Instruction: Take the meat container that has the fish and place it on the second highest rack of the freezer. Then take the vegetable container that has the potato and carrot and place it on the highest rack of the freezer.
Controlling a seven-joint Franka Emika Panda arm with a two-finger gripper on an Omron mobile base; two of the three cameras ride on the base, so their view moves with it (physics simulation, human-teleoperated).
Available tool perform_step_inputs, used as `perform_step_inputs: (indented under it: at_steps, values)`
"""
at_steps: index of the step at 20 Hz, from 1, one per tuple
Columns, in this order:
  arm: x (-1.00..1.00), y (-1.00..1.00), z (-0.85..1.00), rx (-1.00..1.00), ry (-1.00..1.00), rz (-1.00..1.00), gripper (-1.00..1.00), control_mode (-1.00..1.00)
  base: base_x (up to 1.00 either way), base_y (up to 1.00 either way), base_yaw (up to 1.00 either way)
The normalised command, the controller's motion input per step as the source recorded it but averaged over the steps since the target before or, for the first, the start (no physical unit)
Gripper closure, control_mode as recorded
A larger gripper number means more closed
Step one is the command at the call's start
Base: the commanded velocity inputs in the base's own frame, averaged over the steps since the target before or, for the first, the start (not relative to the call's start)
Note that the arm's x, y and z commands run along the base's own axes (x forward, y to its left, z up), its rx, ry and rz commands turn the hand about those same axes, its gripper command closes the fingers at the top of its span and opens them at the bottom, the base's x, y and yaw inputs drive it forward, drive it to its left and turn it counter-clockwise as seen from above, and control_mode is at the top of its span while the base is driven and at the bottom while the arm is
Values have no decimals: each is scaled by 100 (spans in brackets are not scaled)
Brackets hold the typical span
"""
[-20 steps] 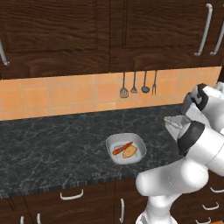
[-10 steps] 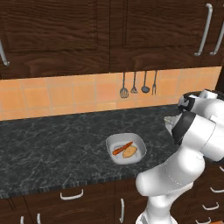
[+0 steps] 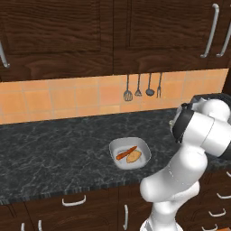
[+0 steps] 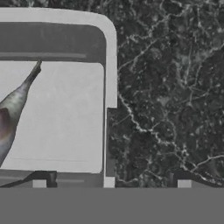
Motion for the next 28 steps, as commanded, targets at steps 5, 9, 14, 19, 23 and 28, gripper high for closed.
perform_step_inputs:
  at_steps: [5,9,14,19,23,28]
  values:
    - [12,-3,-26,-1,2,0,-100,-100,0,0,0]
    - [-19,0,-25,0,0,0,100,-100,0,0,0]
    - [-12,0,-4,0,0,-9,100,-100,0,0,0]
    - [-18,3,23,0,0,-10,100,-100,0,0,0]
    - [-46,24,73,0,-7,0,100,-100,0,0,0]
    - [-46,89,78,-4,-2,6,100,-100,0,0,0]
